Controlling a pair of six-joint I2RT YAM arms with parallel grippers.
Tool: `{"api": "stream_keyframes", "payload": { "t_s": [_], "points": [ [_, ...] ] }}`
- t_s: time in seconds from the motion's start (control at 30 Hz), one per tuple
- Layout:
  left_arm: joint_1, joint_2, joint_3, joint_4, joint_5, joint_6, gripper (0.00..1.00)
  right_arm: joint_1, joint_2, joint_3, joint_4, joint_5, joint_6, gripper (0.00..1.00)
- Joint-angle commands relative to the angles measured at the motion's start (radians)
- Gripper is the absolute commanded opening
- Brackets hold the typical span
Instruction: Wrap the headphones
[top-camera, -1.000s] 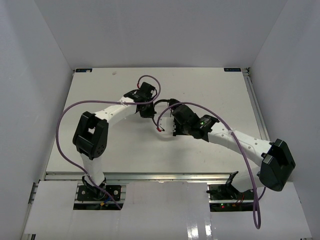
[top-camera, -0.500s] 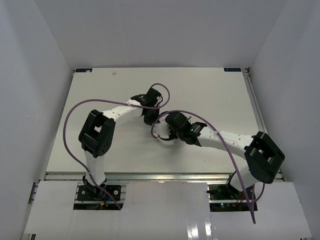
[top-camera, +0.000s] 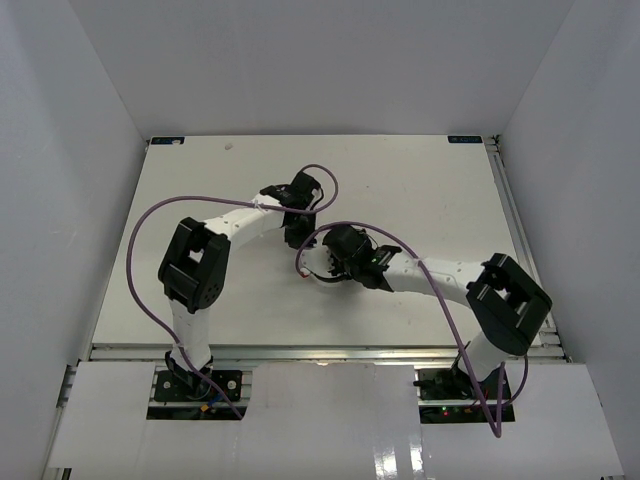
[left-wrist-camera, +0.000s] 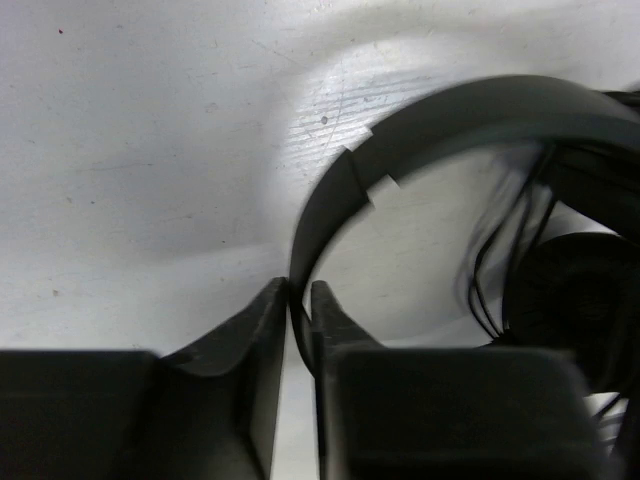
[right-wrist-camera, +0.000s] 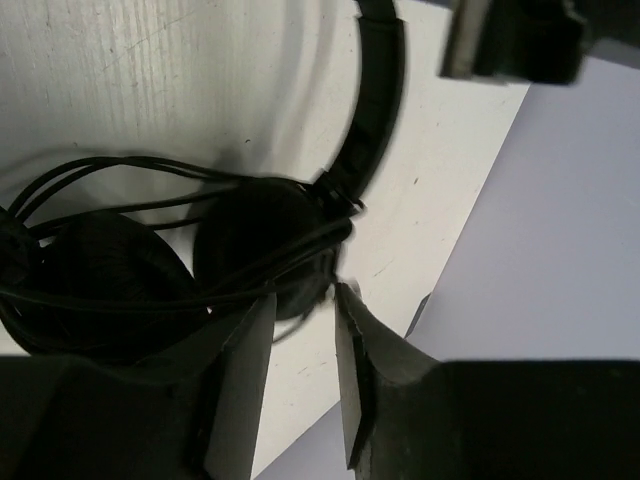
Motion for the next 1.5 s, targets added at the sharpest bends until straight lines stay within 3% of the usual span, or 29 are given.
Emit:
{"api": "stream_keyframes", "payload": {
  "t_s": [0.0, 0.2, 0.4, 0.7, 0.87, 1.0, 1.07, 1.2, 1.47],
  "points": [
    [0.011, -0.029, 0.041, -0.008, 0.006, -0.006, 0.47, -0.014, -0.03, 0.029, -0.009, -0.038, 0.036, 0.47],
    [0.034, -0.065, 0.036, -0.01, 0.018, 0.0, 0.72, -0.055, -0.123, 0.068, -0.145, -0.114, 0.066, 0.7],
    [0.04, -0.144, 0.049, -0.014, 0.027, 0.038, 0.86, -0.121, -0.254, 0.146, -0.247, -0.245, 0.152, 0.87],
    [0.044, -0.268, 0.034, -0.01, 0.07, 0.087, 0.93, -0.249, -0.292, 0.184, -0.305, -0.429, 0.284, 0.91],
    [0.047, -0.42, -0.076, 0.037, 0.085, 0.109, 0.96, -0.374, -0.333, 0.191, -0.322, -0.717, 0.438, 0.92],
    [0.053, -0.621, -0.244, 0.191, 0.18, 0.105, 0.97, -0.547, -0.411, 0.147, -0.315, -0.981, 0.609, 0.95],
    [0.054, -0.802, -0.405, 0.342, 0.267, 0.095, 0.98, -0.611, -0.457, 0.118, -0.287, -0.997, 0.757, 0.96],
    [0.059, -1.115, -0.627, 0.502, 0.314, 0.064, 0.98, -0.669, -0.555, 0.065, -0.254, -0.867, 0.882, 0.9],
    [0.06, -1.333, -0.858, 0.547, 0.3, 0.045, 0.98, -0.683, -0.804, -0.116, -0.131, -0.583, 1.013, 0.9]
  ]
}}
